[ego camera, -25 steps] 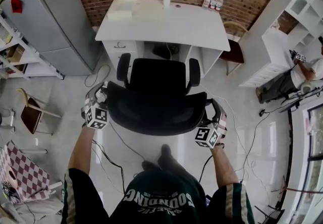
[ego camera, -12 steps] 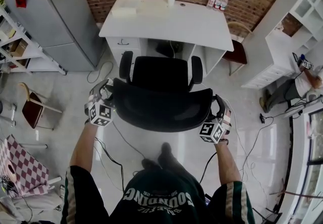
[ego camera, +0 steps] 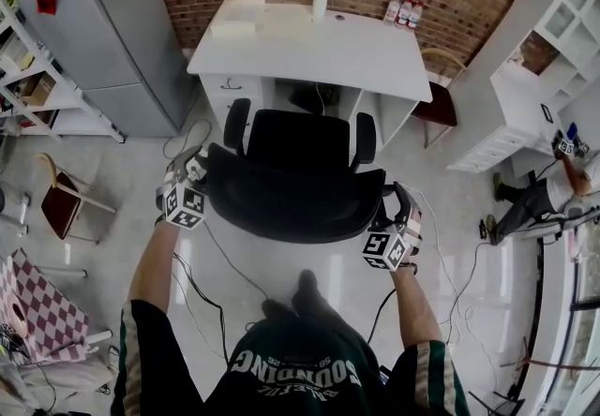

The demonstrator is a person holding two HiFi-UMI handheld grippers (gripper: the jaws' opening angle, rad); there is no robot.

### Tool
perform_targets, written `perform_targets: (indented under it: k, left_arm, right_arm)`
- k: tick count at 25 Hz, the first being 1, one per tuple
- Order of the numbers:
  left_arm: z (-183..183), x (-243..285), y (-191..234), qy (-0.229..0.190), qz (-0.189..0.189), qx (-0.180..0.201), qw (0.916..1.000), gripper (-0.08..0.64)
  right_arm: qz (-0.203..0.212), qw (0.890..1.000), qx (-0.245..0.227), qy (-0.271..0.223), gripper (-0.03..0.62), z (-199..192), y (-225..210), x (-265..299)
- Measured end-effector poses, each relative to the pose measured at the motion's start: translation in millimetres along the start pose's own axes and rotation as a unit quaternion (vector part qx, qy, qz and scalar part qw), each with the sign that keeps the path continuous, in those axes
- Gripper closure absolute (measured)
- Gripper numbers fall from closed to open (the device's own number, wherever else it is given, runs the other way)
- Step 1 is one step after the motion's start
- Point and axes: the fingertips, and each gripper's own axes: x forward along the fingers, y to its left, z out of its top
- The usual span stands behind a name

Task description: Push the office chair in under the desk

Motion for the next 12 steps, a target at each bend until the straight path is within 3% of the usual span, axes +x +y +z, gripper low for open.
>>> perform_targets:
  k: [6,8,12]
  left_arm:
    - [-2.9,-2.3,-2.3,0.002,0.007,-0.013,0.9999,0.282]
    - [-5.6,-6.2,-5.7,0.012,0.001,-0.032,0.9994,0.226]
    - [-10.2,-26.7,-14.7,0.014,0.004,-0.048,0.9987,0.215]
  right_arm:
    - [0.007,1.0,0.02,-0.012,0.374,-0.9,1.1,-0.7]
    - [0.009,0.999,0.035,-0.017,0.36,-2.9,0.2,-7.9]
    - [0.014,0.998,0.049,-0.024,0.356,-4.4,3.5,-28.0]
